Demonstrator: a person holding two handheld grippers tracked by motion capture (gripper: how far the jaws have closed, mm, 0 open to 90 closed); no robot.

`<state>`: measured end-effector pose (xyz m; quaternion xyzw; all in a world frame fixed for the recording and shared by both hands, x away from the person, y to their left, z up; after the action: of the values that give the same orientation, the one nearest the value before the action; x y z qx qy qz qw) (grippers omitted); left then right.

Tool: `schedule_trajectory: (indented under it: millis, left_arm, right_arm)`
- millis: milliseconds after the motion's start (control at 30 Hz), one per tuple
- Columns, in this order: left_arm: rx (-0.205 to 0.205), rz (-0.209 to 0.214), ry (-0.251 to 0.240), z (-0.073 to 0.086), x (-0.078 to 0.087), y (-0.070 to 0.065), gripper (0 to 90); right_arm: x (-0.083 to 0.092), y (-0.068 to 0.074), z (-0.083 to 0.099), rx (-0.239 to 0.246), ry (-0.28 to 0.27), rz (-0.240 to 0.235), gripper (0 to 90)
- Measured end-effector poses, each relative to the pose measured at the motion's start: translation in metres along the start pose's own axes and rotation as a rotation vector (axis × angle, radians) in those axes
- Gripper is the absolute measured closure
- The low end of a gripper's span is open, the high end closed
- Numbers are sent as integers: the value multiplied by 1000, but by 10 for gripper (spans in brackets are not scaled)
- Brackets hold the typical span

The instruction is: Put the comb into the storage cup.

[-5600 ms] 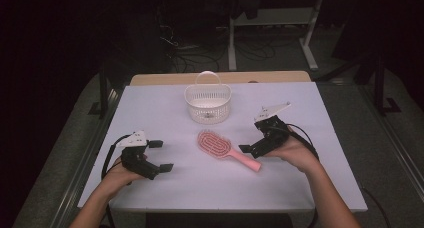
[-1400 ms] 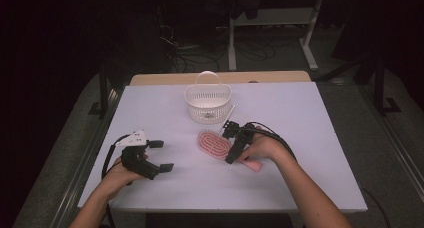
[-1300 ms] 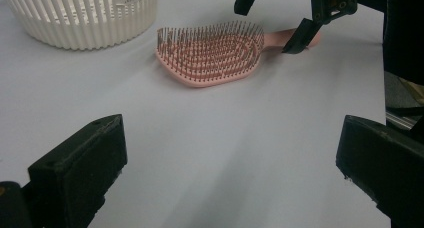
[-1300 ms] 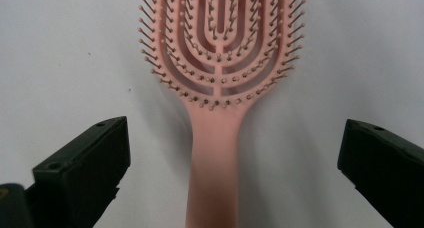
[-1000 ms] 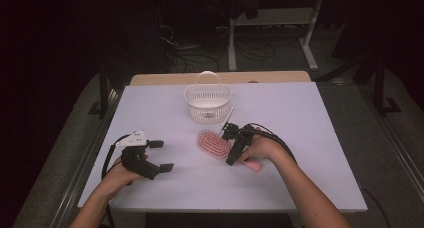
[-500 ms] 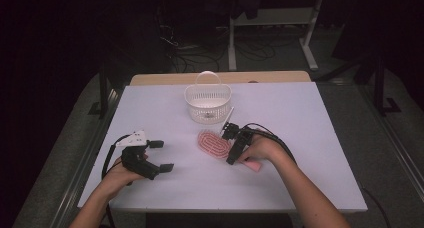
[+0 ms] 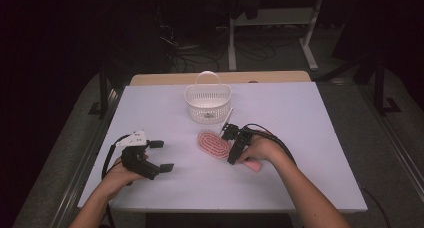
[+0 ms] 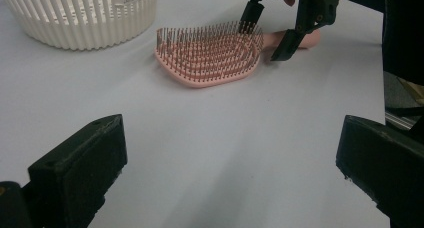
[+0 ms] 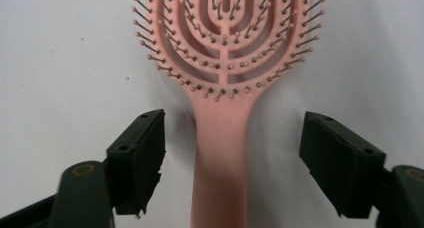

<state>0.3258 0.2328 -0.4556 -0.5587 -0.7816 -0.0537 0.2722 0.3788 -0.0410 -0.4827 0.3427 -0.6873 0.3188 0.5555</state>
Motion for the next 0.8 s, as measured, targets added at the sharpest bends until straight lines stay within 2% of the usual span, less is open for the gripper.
schedule_trajectory:
  millis: [333, 800]
  left_arm:
    - [1, 0, -1, 0, 0, 0, 0]
    - [0, 0, 0, 0, 0, 1, 0]
  right_arm:
    - [1, 0, -2, 9, 3, -8, 367]
    - [-1, 2, -5, 37, 5, -7, 447]
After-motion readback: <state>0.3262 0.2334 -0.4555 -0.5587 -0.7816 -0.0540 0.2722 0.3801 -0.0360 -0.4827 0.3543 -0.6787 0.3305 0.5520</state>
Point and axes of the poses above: each handheld gripper's, and its own axes: x roughly backward along the jaws, z roughly out of its underside, y roughly to its left, the point moved 5 cm from there along -x, roughly forward along the jaws, and after that the axes turned 6 degrees about z, right-handed, at the moved point
